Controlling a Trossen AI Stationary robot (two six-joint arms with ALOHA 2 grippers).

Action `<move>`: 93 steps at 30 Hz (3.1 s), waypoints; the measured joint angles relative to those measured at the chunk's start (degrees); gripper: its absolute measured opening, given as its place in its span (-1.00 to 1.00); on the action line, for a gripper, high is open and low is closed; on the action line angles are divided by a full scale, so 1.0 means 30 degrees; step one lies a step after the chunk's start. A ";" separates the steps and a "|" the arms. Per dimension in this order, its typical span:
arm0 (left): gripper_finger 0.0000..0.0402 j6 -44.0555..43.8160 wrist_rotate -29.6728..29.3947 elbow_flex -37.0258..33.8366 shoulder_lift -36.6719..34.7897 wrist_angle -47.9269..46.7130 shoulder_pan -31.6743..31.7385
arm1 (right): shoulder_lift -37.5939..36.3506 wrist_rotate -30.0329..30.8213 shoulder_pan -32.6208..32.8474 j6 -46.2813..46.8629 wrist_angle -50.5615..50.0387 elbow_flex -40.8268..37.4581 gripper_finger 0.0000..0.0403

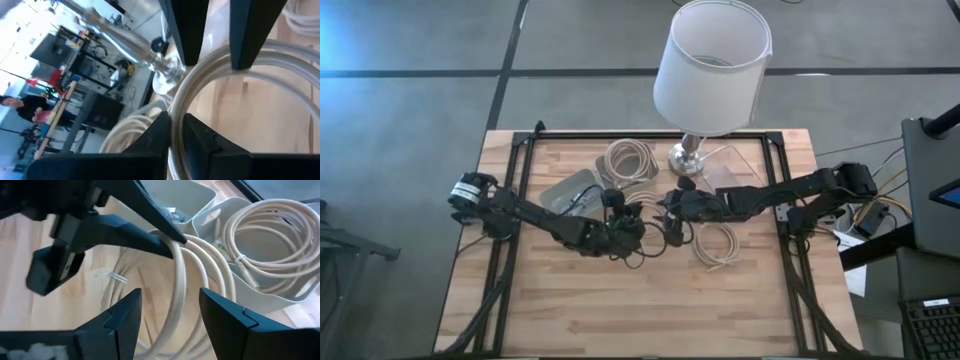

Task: Pick & Place USB Port
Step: Put the light brown USB cable into the transparent bin

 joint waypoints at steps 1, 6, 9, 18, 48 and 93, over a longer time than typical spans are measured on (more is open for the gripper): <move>-0.79 0.0287 -0.0168 0.0139 0.0000 0.0075 -0.0096 | 0.0034 0.0061 -0.0047 0.0014 -0.0007 0.0000 -0.04; -0.80 0.1537 -0.1870 0.0876 -0.0015 0.0050 -0.0838 | 0.0252 0.2134 -0.0326 0.0781 -0.0690 -0.0006 -0.04; -0.83 0.1322 -0.1943 0.1277 -0.0031 0.0146 -0.1303 | 0.0247 0.3516 -0.0679 0.0880 -0.1768 -0.0024 -0.04; -0.87 0.1376 -0.1837 0.1333 -0.0044 0.0344 -0.1602 | 0.0254 0.2409 -0.1572 0.0677 -0.1767 -0.0066 -0.04; -0.86 0.1413 -0.0522 0.1223 -0.0058 0.1196 -0.1376 | 0.1809 0.0769 -0.1586 -0.5199 0.1170 0.0559 -0.91; -0.14 -0.0350 -0.1312 0.0290 -0.0022 0.0562 -0.0797 | -0.2957 1.0899 0.0704 1.6994 -2.4056 0.3093 -0.94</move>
